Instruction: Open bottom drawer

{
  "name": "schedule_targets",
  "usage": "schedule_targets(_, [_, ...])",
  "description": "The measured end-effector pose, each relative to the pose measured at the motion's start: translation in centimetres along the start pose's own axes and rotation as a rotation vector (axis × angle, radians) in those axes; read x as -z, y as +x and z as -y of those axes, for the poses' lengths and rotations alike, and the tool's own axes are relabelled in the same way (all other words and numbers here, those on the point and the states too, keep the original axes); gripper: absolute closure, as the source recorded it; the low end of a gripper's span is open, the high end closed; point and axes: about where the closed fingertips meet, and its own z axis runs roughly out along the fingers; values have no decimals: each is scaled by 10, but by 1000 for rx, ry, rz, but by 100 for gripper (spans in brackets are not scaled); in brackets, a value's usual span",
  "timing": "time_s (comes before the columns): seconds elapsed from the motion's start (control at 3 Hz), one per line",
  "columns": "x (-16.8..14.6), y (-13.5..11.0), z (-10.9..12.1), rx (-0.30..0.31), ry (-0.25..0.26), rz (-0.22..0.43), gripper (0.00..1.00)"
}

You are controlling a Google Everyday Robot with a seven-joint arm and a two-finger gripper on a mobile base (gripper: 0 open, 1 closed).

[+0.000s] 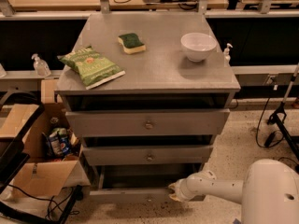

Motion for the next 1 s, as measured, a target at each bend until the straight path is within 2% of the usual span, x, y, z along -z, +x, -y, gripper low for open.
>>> schedule_targets(0.67, [0,0,-9,-10,-10,3,100])
schedule_targets(1.0, [2,-1,-9,-10,-10,3,86])
